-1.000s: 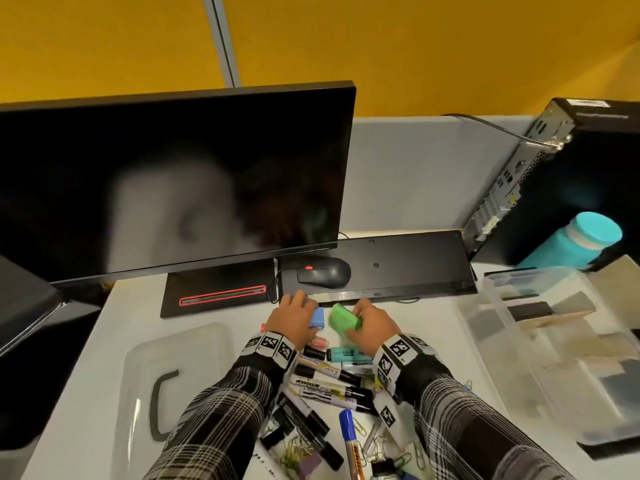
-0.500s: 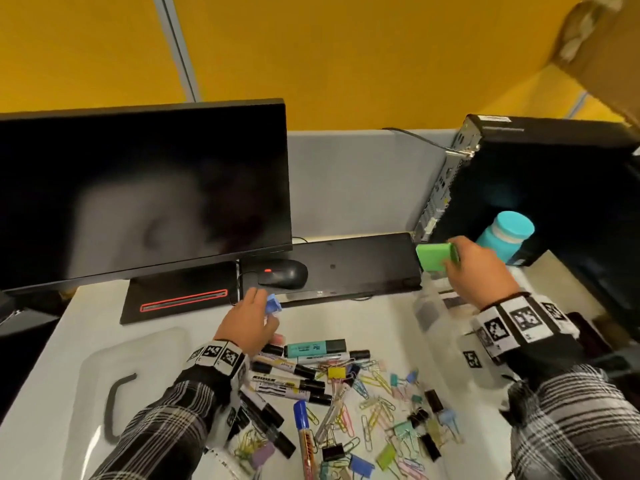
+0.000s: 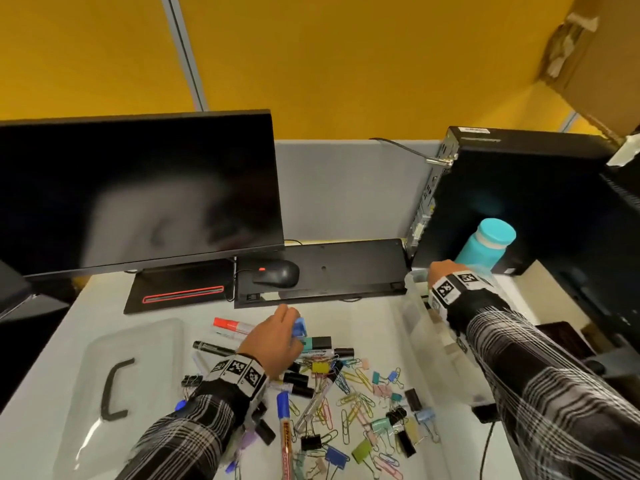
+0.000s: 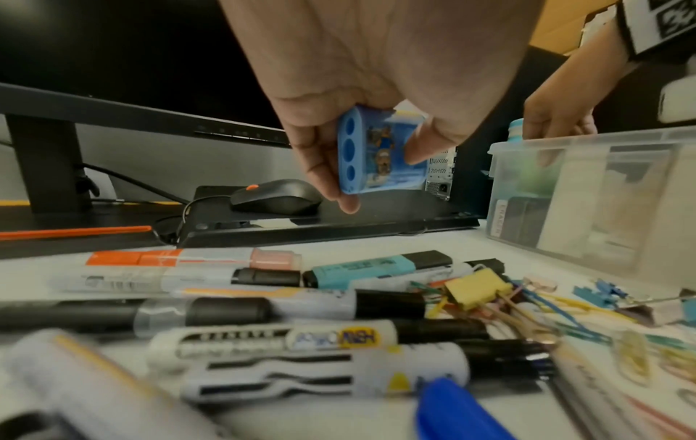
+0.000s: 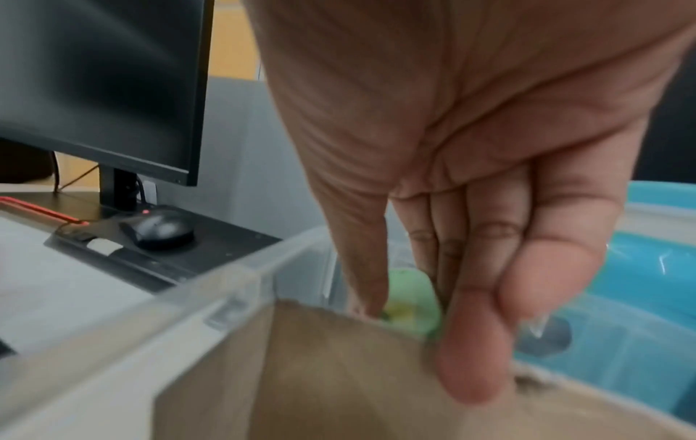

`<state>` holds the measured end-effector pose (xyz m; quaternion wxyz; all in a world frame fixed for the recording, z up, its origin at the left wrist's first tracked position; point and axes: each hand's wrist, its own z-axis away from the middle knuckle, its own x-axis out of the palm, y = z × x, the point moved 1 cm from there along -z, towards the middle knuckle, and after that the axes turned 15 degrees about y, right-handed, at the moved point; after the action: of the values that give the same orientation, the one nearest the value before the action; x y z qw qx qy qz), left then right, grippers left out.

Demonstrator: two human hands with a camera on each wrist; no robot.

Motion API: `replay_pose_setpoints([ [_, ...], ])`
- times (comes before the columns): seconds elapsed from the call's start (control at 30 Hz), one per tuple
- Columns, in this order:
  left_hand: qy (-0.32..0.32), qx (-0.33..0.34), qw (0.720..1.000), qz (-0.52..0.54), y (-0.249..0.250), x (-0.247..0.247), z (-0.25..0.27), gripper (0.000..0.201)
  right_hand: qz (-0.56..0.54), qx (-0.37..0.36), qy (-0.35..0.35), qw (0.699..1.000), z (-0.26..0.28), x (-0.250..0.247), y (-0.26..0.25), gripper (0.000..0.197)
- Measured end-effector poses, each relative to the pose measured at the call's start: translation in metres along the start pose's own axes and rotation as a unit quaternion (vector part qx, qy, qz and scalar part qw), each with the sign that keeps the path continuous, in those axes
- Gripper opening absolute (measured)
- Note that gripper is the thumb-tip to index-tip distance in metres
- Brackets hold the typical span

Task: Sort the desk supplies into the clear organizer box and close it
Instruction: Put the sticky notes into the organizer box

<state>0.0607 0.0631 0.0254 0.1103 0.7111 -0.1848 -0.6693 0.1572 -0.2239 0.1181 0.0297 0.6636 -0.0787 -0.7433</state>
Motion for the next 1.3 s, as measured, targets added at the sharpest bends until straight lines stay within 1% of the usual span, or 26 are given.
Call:
replay_pose_setpoints([
  [0.07,-0.005,-0.003,1.000,0.006,0.006,0.002,0.008,0.027,0.006,-0.012,0.012,1.000,-0.001,0.005,-0.002,0.029],
  [0.17,-0.012,0.000,1.000,-0.006,0.014,0.004,0.016,0.026,0.009,-0.020,0.009,1.000,-0.001,0.013,0.001,0.030],
  [0.23,-0.012,0.004,1.000,-0.009,0.019,0.005,0.020,0.027,-0.013,-0.013,0.009,1.000,-0.004,0.017,0.007,0.037],
  [0.37,-0.004,0.002,1.000,0.009,0.024,0.010,0.021,0.026,-0.104,0.029,-0.031,0.994,-0.013,0.025,0.024,0.044],
  [0.43,0.003,-0.007,1.000,0.025,0.029,0.012,0.018,0.026,-0.130,0.023,-0.029,0.991,-0.016,0.029,0.032,0.041],
  [0.5,0.015,-0.007,0.999,0.046,0.038,0.013,0.012,0.029,-0.129,0.019,-0.020,0.991,-0.015,0.029,0.038,0.034],
  [0.57,0.030,-0.009,0.996,0.084,0.050,0.013,0.004,0.032,-0.131,0.010,0.012,0.991,-0.011,0.024,0.041,0.027],
  [0.6,0.042,-0.013,0.993,0.110,0.058,0.012,-0.001,0.033,-0.172,0.005,0.025,0.985,-0.010,0.022,0.042,0.024],
  [0.63,0.057,-0.015,0.989,0.136,0.068,0.011,-0.006,0.034,-0.237,-0.003,0.032,0.971,-0.007,0.020,0.044,0.021],
  [0.67,0.070,-0.017,0.985,0.159,0.079,0.009,-0.013,0.036,-0.309,-0.012,0.028,0.950,-0.003,0.017,0.045,0.020],
  [0.7,0.081,-0.018,0.980,0.182,0.091,0.007,-0.019,0.038,-0.373,-0.021,0.010,0.927,0.003,0.014,0.046,0.020],
  [0.73,0.089,-0.020,0.973,0.210,0.105,0.006,-0.026,0.040,-0.432,-0.026,-0.021,0.901,0.009,0.012,0.045,0.021],
  [0.8,0.103,-0.024,0.954,0.280,0.132,0.006,-0.039,0.038,-0.537,-0.024,-0.112,0.836,0.016,0.011,0.043,0.023],
  [0.83,0.112,-0.027,0.944,0.309,0.143,0.007,-0.044,0.036,-0.576,-0.026,-0.153,0.803,0.017,0.011,0.044,0.024],
  [0.87,0.121,-0.029,0.936,0.329,0.152,0.010,-0.048,0.033,-0.603,-0.030,-0.179,0.776,0.016,0.012,0.047,0.024],
  [0.9,0.128,-0.031,0.929,0.345,0.160,0.013,-0.051,0.032,-0.620,-0.033,-0.187,0.761,0.014,0.013,0.051,0.024],
  [0.93,0.132,-0.036,0.924,0.357,0.166,0.017,-0.053,0.031,-0.625,-0.032,-0.179,0.759,0.010,0.016,0.057,0.022],
  [0.97,0.129,-0.039,0.921,0.365,0.171,0.023,-0.055,0.034,-0.619,-0.029,-0.164,0.768,0.006,0.018,0.064,0.020],
  [1.0,0.120,-0.039,0.924,0.360,0.175,0.029,-0.056,0.040,-0.606,-0.019,-0.139,0.783,0.001,0.022,0.071,0.017],
  [1.07,0.089,-0.028,0.950,0.300,0.179,0.043,-0.057,0.056,-0.546,0.028,-0.058,0.835,-0.012,0.031,0.086,0.008],
  [1.13,0.056,-0.010,0.973,0.223,0.181,0.056,-0.054,0.067,-0.438,0.083,0.020,0.895,-0.027,0.043,0.102,0.013],
  [1.17,0.041,0.001,0.980,0.197,0.182,0.062,-0.052,0.072,-0.374,0.099,0.039,0.921,-0.031,0.048,0.109,0.016],
  [1.2,0.025,0.009,0.984,0.179,0.182,0.066,-0.050,0.076,-0.320,0.103,0.040,0.941,-0.034,0.052,0.112,0.018],
  [1.23,0.011,0.015,0.986,0.165,0.181,0.071,-0.047,0.079,-0.286,0.103,0.033,0.952,-0.036,0.054,0.112,0.019],
  [1.3,-0.002,0.030,0.988,0.150,0.177,0.078,-0.043,0.083,-0.247,0.104,0.008,0.963,-0.038,0.058,0.107,0.027],
])
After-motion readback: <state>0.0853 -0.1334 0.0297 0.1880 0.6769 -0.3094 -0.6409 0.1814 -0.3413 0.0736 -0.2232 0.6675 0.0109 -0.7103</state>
